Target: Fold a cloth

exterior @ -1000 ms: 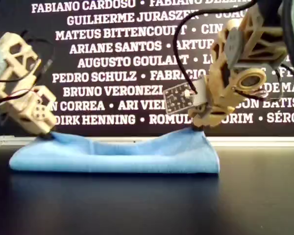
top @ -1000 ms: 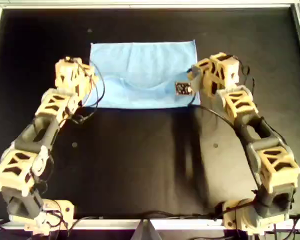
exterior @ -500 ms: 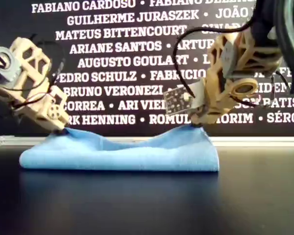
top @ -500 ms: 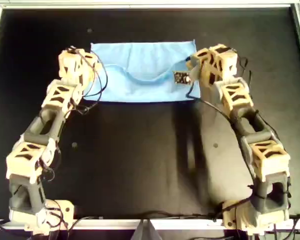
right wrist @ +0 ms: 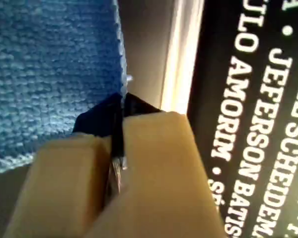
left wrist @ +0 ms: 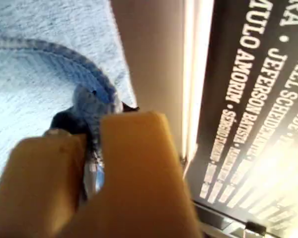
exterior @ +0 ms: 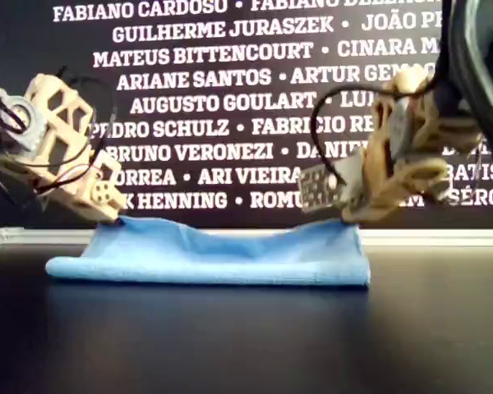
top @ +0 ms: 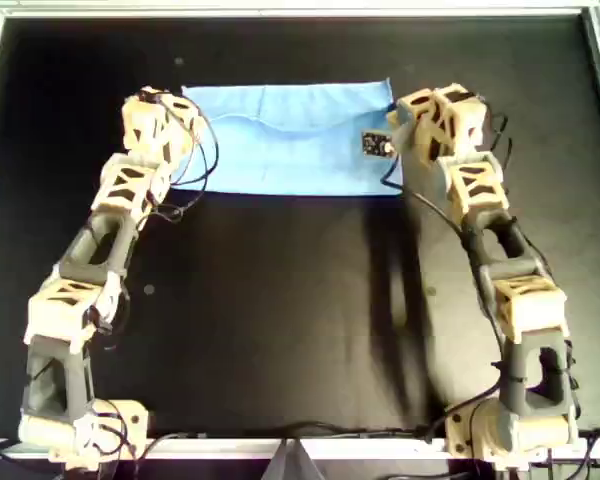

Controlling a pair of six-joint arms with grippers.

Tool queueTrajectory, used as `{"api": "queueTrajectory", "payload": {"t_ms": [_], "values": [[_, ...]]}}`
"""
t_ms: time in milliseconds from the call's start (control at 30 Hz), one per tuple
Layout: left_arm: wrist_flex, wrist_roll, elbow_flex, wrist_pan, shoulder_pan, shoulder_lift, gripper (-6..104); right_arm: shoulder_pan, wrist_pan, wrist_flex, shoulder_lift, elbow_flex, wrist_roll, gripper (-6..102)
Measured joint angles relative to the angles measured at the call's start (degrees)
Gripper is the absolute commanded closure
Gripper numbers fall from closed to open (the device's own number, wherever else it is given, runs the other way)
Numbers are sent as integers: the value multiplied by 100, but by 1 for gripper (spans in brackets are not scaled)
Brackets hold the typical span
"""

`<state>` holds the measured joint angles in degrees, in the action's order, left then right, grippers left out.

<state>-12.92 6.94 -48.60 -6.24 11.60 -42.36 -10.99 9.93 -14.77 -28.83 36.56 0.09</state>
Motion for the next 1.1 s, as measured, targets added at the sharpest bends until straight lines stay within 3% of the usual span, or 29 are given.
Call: {"api": "queueTrajectory", "payload": {"t_ms": [267, 367, 500, 633, 800, 1100], "values": [[0, 0, 334, 0, 0, 404, 95, -9, 0, 0, 545, -844, 0, 92], [0, -18, 510, 0, 0, 554, 86, -26, 0, 0, 721, -1143, 44, 90], [0, -18, 624, 0, 0, 615, 67, -26, 0, 0, 844, -1354, 70, 74], [0, 9, 624, -18, 0, 615, 55, 9, 0, 0, 861, -1362, 97, 57], [0, 18, 624, -35, 0, 615, 53, 70, 0, 0, 861, -1362, 62, 46], [-149, 18, 624, -9, 0, 598, 53, 79, 0, 0, 844, -1362, 62, 47]]}}
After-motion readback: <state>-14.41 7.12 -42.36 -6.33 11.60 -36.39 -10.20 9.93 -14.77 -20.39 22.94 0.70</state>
